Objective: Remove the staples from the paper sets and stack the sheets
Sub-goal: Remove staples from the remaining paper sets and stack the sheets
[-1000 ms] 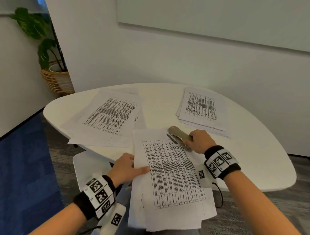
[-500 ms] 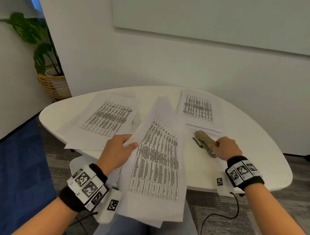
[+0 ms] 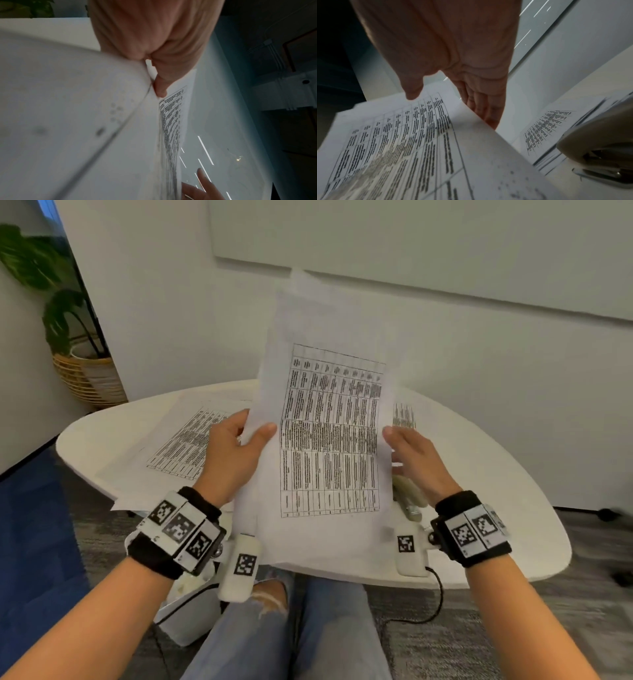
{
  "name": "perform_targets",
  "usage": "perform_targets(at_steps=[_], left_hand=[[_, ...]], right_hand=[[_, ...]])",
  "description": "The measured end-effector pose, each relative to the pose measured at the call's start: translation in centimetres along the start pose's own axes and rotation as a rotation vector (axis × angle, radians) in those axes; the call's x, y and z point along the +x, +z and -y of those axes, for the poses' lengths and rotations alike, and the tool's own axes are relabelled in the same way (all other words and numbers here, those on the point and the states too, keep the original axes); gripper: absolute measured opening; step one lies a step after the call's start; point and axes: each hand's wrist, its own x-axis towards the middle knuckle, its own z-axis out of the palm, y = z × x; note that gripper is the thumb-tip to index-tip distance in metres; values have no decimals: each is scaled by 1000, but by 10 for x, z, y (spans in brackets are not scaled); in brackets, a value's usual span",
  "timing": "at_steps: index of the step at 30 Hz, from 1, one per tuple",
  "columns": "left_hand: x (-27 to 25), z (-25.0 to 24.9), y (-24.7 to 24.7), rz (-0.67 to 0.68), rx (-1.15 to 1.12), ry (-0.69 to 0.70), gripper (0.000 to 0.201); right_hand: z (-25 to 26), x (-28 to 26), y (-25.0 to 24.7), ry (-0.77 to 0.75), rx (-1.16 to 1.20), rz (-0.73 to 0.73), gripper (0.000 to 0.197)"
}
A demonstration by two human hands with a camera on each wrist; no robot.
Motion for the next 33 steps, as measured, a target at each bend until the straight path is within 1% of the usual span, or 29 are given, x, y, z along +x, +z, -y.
perform_targets(at_steps=[2,5,7,10,13,14,16,19,21,23,25,28,30,33], left_hand=[[1,1,1,-15,-13,12,17],[3,-1,9,-13,-16,52,15],[8,-3,18,3,0,89,15],[23,5,38,70,123,126,18],[36,23,64,193,339,81,26],[38,31,72,254,394,55,29],[41,44,87,438,578,22,33],[42,66,113,765,919,35,36],[42,77,133,898,1039,62,43],[42,83,156,971,1083,129,52],[44,83,178,1013,1072,212,61],[48,85,206,1040,1046,314,70],[51,87,218,1053,1061,358,68],[54,85,228,1068,1087,452,56]], right_hand=[[-1,1,3,-28,33,-60,43],[-1,-1,2,-41,215,-74,42],[1,-3,-2,-83,285,-98,39],[3,0,-16,-135,188,-256,34],[-7,4,-43,-126,160,-404,35],[-13,3,-53,-110,167,-456,35],[-25,0,-73,-70,175,-580,33],[-51,-6,-102,4,120,-755,31],[-65,-10,-115,57,124,-858,36],[-72,-13,-123,73,114,-940,29],[-75,-14,-127,59,99,-996,22],[-76,-13,-128,36,103,-1024,25],[-78,-12,-128,27,117,-1037,25],[-81,-13,-129,13,128,-1057,23]])
